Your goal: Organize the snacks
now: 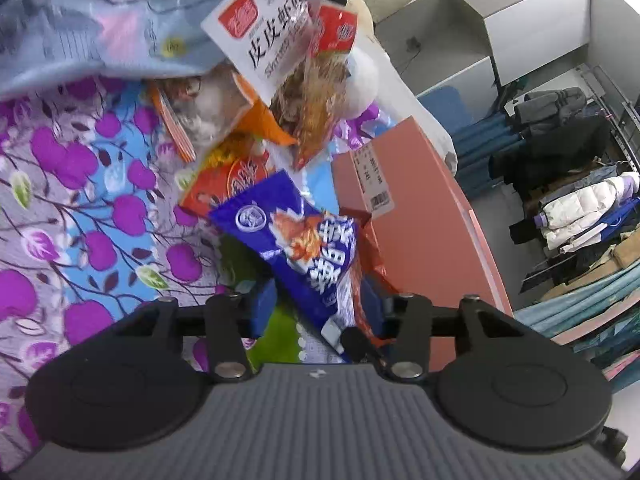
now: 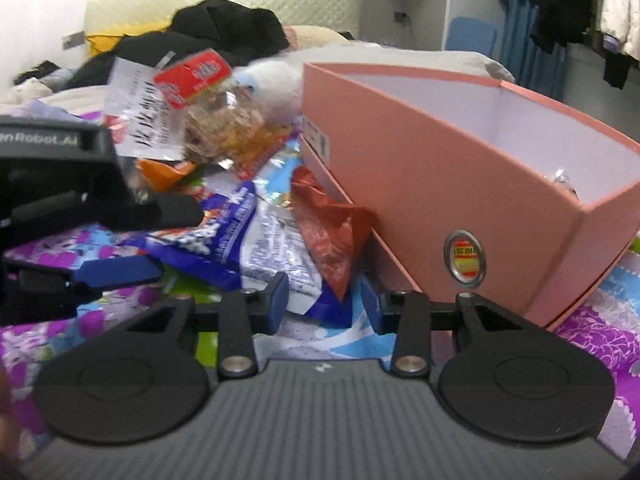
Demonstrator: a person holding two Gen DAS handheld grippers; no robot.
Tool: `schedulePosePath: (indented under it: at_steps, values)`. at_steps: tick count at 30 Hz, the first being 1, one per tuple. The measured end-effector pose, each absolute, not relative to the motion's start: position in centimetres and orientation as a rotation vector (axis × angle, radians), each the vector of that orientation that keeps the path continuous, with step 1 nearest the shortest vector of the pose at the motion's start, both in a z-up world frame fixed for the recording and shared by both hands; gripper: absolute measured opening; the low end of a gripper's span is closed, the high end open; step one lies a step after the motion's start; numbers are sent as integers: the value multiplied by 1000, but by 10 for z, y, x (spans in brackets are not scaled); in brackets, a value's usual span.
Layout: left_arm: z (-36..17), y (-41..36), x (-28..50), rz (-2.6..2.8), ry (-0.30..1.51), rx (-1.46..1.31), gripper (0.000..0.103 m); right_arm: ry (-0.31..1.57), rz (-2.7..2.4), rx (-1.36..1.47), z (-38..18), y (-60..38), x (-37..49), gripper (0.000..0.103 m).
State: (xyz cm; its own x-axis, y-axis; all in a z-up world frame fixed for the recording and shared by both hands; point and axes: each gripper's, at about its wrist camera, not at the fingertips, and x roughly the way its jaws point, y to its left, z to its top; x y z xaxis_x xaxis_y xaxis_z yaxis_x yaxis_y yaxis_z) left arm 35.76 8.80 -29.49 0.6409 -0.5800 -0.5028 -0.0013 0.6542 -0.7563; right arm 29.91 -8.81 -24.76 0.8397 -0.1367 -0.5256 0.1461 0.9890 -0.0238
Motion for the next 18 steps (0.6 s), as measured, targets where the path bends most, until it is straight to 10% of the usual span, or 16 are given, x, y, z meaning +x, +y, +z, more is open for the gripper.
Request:
schedulePosePath:
  at_steps: [8,18]
  values:
    - [-302,78,368,-358,836,-806,9,546,-132,33,-247,-92,305,14]
    - [-288,87,337,-326,798,-820,4,555,-78,45,-235,-97,292,3]
